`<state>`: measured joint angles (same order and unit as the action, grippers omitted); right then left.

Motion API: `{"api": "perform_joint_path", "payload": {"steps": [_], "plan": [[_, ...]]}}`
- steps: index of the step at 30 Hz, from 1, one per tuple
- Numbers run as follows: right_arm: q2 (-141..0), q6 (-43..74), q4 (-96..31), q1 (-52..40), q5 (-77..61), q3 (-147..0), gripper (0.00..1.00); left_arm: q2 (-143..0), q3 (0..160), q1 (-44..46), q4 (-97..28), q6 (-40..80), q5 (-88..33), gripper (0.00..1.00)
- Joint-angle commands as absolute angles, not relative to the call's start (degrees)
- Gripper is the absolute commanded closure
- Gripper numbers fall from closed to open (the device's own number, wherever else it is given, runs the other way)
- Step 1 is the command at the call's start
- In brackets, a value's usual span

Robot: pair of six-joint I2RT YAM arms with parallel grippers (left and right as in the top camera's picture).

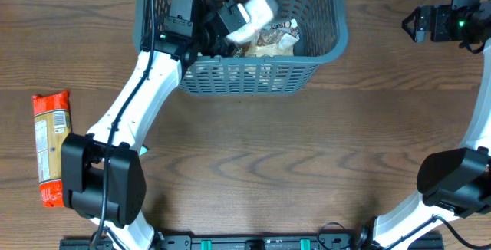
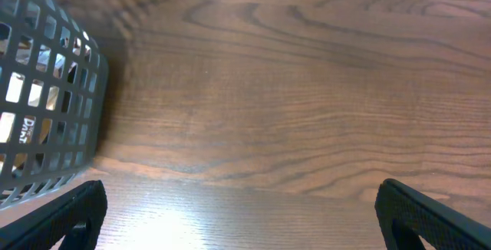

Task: Pack container
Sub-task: 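Release the tissue strip and move the left gripper back to the green pouch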

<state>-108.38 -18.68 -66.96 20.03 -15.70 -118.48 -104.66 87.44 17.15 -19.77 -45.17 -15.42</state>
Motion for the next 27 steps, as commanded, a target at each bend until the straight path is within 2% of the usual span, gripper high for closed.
{"api": "perform_joint_path", "payload": {"steps": [1, 14, 19, 23, 27], "plan": [[-109.1, -19.4, -67.3, 19.9, -16.6, -118.2, 0.01, -99.6, 88.2, 17.1, -19.7, -41.1, -13.4, 0.01], [-109.1, -19.4, -67.2, 19.9, -17.2, -118.2, 0.01, -75.7, 88.2, 17.1, -24.8, -38.1, 5.9, 0.02], [-109.1, -19.4, -67.2, 19.9, -17.2, -118.2, 0.01, -68.5, 88.2, 17.1, -27.4, -30.0, 16.1, 0.02], [-109.1, -19.4, -67.2, 19.8, -17.2, -118.2, 0.01, -63.9, 88.2, 15.8, -39.4, -12.3, 32.0, 0.01], [-109.1, -19.4, -67.2, 19.8, -17.4, -118.2, 0.01, -60.8, 88.2, 11.2, -56.1, 10.1, 34.6, 0.02]]}}
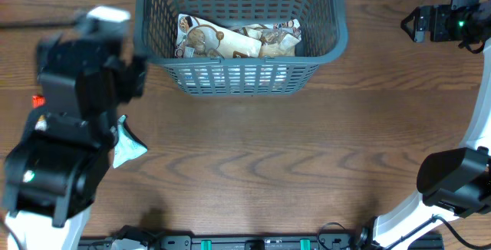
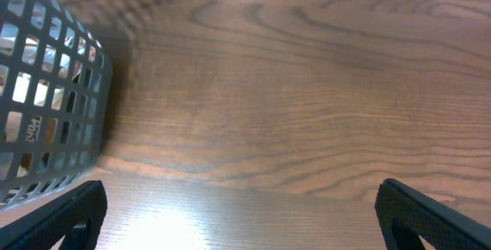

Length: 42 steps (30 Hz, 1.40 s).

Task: Pack container
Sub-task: 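Release the tissue strip and move the left gripper back to the green pouch, then grasp the mint-green wet-wipe pouch with the left gripper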

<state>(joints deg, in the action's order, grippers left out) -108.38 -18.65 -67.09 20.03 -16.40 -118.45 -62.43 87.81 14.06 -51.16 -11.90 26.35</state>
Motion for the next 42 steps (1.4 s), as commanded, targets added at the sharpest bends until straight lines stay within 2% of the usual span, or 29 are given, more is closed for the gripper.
{"api": "perform_joint_path", "payload": {"steps": [1, 6, 12, 22, 29, 34, 42], "plan": [[-109.1, -19.4, -67.1, 19.8, -17.5, -118.2, 0.01, -60.2, 88.2, 10.2, -58.6, 12.6, 34.6, 0.01], [-109.1, -19.4, -67.0, 19.8, -17.5, -118.2, 0.01, -57.7, 88.2, 4.7, -67.6, 13.9, 36.8, 0.01], [-109.1, -19.9, -67.0, 19.8, -17.4, -118.2, 0.01, -57.6, 84.8, -2.0, -74.6, 32.4, 36.4, 0.02], [-109.1, -20.3, -67.0, 19.8, -17.4, -118.2, 0.01, -60.2, 65.8, -3.4, -63.1, 39.6, 21.3, 0.02], [-109.1, -20.3, -67.1, 19.8, -17.4, -118.2, 0.01, -68.5, 60.1, -8.5, -55.8, 39.6, 9.5, 0.02], [-109.1, -20.4, -67.1, 19.8, -17.4, -118.2, 0.01, -76.4, 60.1, -13.0, -53.6, 35.1, 1.1, 0.02], [-109.1, -20.4, -67.1, 19.8, -17.4, -118.2, 0.01, -84.3, 60.1, -15.4, -53.0, 28.2, -4.1, 0.02]]}}
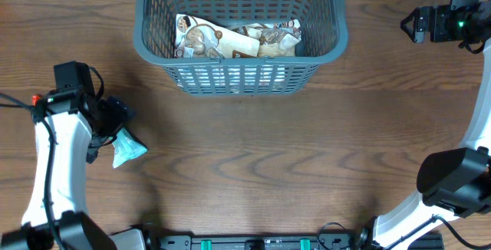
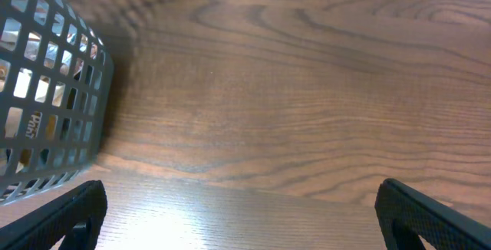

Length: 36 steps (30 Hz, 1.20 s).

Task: Pack container
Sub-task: 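Grasp the mint-green wet-wipe pouch with the left gripper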

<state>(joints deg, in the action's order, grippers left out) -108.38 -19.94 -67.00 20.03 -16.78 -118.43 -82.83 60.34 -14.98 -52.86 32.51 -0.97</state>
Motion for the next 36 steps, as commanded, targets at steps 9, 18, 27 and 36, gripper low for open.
{"api": "perform_joint_path", "payload": {"steps": [9, 18, 27, 36], "plan": [[-109.1, -20.4, -67.1, 19.8, -17.4, -118.2, 0.01, -86.2, 59.3, -15.5, -51.5, 25.1, -4.1, 0.02], [-109.1, -20.4, -67.0, 19.8, -17.4, -118.2, 0.01, -86.2, 52.3, -15.5, -45.4, 25.1, -4.2, 0.02], [-109.1, -20.4, -67.2, 19.8, -17.4, -118.2, 0.01, -86.2, 48.8, -15.5, -40.8, 25.1, -4.2, 0.02], [-109.1, -20.4, -67.3, 19.8, -17.4, -118.2, 0.01, -87.1, 45.9, -16.9, -37.2, 25.1, -4.3, 0.02]]}}
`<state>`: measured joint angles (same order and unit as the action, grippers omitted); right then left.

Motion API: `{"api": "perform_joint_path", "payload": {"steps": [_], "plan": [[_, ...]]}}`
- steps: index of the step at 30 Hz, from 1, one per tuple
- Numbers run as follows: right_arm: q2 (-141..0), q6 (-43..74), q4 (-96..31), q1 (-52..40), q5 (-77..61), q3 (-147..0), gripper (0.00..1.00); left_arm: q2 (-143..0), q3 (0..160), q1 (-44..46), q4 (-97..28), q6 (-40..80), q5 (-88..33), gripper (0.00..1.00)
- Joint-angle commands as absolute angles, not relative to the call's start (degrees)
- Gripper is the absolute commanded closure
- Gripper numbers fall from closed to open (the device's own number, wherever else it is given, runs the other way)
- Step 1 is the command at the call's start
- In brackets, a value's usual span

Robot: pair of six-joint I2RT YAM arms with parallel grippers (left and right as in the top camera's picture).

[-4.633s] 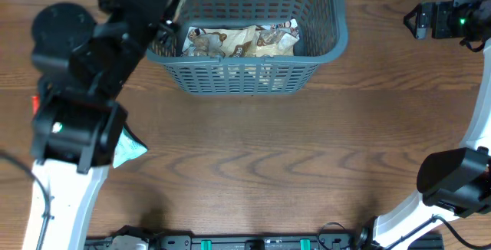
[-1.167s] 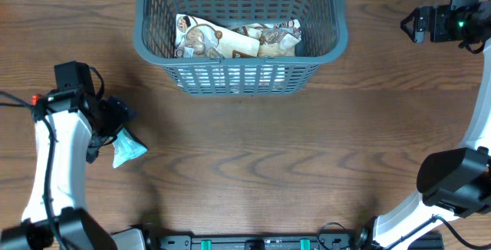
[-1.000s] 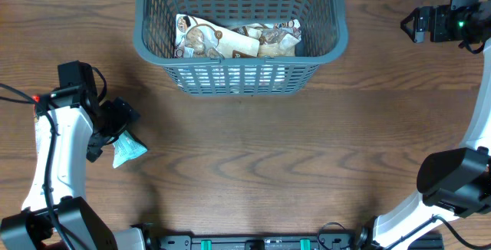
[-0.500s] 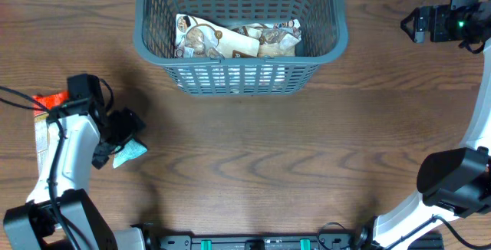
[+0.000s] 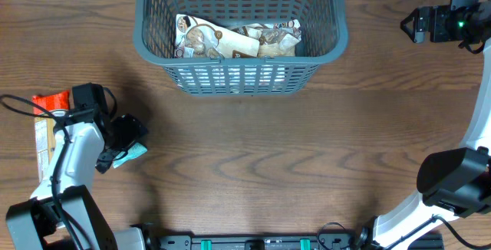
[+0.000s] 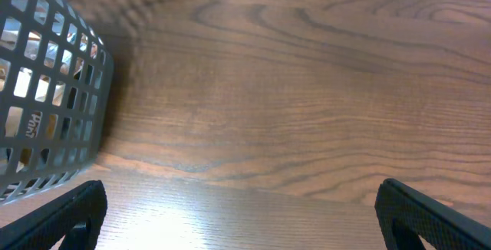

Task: Pack container
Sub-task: 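Grasp the mint-green wet-wipe pouch with the left gripper, then carry the green pouch into the basket and open the left gripper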

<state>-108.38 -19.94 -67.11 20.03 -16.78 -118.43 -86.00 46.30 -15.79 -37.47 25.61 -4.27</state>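
Observation:
A grey slatted basket [image 5: 238, 77] stands at the table's far middle with snack packets [image 5: 222, 41] lying inside. A small teal packet [image 5: 136, 152] lies at the near left. My left gripper [image 5: 129, 133] is right over it, covering part of it; whether its jaws are open or shut does not show. A long orange-red packet [image 5: 44, 104] lies at the far left, mostly hidden by the left arm. My right gripper [image 5: 413, 24] hovers at the far right, open and empty, its fingertips [image 6: 73, 212] wide apart over bare wood.
The basket's corner [image 6: 46, 89] shows at the left of the right wrist view. Brown wooden tabletop [image 5: 307, 150] spreads between the basket and the near edge. The right arm's base [image 5: 453, 181] stands at the near right.
My left gripper has moved from just beside the teal packet to directly over it, and the arm now covers more of the orange-red packet. The right arm has not moved.
My left gripper was over the basket with a white packet. Then that packet lay in the basket and the arm was out at the left. Then the gripper stood beside the teal packet, and now it is on top of it.

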Motion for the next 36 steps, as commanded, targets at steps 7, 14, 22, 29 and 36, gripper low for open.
{"api": "perform_joint_path", "payload": {"steps": [7, 14, 22, 29, 36], "plan": [[-109.1, -20.4, -67.5, 19.8, -17.4, -118.2, 0.01, -89.6, 45.9, -19.4, -35.7, 22.3, -4.4, 0.01], [-109.1, -20.4, -67.6, 19.8, -17.4, -118.2, 0.01, -95.0, 45.9, -19.7, -35.0, 19.5, -6.0, 0.01], [-109.1, -20.4, -67.8, 19.8, -17.4, -118.2, 0.01, -95.7, 45.9, -19.7, -36.8, 20.6, -7.2, 0.31], [-109.1, -20.4, -68.1, 19.8, -17.4, -118.2, 0.01, -92.2, 47.9, -19.7, -37.5, 20.6, -8.8, 0.55], [-109.1, -20.4, -68.1, 19.8, -17.4, -118.2, 0.01, -80.9, 56.5, -19.5, -41.7, 18.9, -14.5, 0.64]]}}
